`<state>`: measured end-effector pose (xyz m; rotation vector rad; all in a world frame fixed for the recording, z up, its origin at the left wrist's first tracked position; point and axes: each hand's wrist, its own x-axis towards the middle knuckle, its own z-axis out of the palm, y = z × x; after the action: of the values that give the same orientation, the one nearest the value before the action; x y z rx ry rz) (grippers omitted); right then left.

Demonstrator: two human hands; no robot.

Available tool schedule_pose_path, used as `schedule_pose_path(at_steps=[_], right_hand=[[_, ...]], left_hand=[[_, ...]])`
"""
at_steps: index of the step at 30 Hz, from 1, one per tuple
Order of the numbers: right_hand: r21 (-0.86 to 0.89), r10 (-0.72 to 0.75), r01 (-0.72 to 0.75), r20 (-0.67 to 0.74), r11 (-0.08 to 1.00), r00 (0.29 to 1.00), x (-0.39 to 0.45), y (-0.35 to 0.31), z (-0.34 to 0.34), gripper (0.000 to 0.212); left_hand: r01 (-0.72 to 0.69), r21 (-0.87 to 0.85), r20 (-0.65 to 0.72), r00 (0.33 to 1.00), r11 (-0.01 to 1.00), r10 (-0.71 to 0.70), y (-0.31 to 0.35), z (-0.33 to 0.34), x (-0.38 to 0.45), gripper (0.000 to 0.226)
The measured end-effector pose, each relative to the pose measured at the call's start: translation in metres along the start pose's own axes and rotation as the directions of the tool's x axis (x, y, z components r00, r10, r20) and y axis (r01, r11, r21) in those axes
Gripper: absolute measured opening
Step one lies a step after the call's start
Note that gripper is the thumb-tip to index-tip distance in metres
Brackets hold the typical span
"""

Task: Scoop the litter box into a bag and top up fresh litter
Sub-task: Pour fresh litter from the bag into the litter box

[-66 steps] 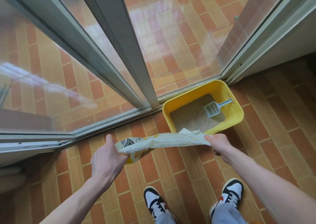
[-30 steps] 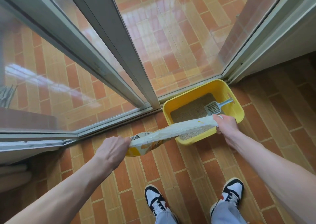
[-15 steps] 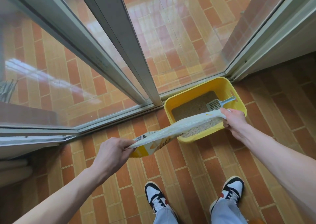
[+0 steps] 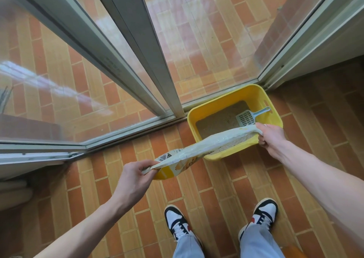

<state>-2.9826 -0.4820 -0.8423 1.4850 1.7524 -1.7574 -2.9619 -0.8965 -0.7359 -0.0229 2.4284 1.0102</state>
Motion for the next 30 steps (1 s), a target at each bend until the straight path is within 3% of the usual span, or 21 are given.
schedule_pose_path(at_steps=[15,22,24,30], right_hand=[[-0.144,0.119,-0.116,0.008,0.983,0.993,-0.011,0.011,-0.002,0.016],[0.012,0.306,-0.306,0.026,0.952,0.952,-0.005,0.005,-0.001,0.009],[-0.002,0.279,-0.279,0.024,0.960,0.960,-0.006,0.003,0.001,0.009],[-0.236,-0.060,0.076,0.076,0.969,0.995,-0.012,0.007,0.000,0.021]], left_hand=[[-0.030,0.140,-0.202,0.978,0.990,0.058,0.012,-0.010,-0.003,0.018],[-0.032,0.165,-0.206,0.976,0.986,0.066,0.011,-0.013,-0.001,0.021],[-0.036,0.177,-0.214,0.974,0.984,0.074,0.012,-0.013,0.000,0.020],[-0.001,0.172,-0.251,0.967,0.985,0.045,0.000,-0.013,0.000,0.018]])
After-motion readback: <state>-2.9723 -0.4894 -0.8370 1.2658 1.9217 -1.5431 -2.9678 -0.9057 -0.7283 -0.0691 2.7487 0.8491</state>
